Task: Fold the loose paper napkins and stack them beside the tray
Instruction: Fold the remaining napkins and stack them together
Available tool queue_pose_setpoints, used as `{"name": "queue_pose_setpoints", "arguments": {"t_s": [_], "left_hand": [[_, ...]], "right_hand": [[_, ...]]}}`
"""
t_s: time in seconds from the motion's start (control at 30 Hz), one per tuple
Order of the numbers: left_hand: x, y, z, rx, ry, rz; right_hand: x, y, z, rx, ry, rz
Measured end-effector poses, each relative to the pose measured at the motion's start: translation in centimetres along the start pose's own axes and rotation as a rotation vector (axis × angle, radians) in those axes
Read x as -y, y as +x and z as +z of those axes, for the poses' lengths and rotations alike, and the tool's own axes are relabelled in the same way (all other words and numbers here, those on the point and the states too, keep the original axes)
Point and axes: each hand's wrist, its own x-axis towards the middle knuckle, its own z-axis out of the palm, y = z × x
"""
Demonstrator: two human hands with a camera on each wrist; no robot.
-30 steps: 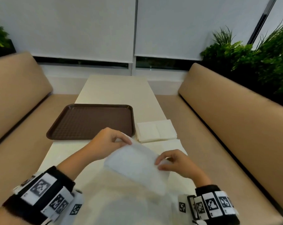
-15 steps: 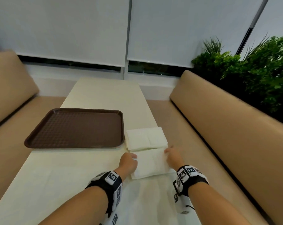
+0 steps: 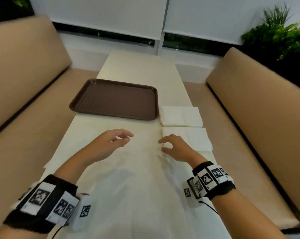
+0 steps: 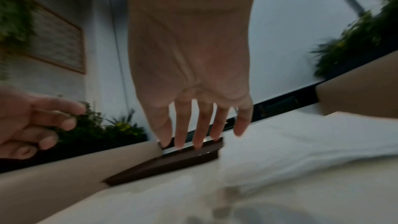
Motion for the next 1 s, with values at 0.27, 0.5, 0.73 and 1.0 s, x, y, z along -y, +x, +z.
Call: {"name": "queue_pose_setpoints", "arguments": {"t_s": [0.27,0.5,0.73,1.0], "left_hand": [[7.3,-16.9,-4.5,-0.235,-0.154,-0.189],[11.0,-22.1,-3.8,-0.391,-0.277,-0.204],[9.9,-22.0,-4.7,-0.445,-0.285,-0.195],[5.4,-13.2,-4.2,-0.390,-0.415,0.020]], "right_hand": [[8.8,-0.4,6.8,0.266,-0.174,-0.046],[10.7,-1.2,9.6,0.275,-0.269,-0.076],[11.4,-2.5,6.1,0.210,0.058,-0.173],[13.6,-6.6,-3.2,0.274,0.850,-0.423]]}}
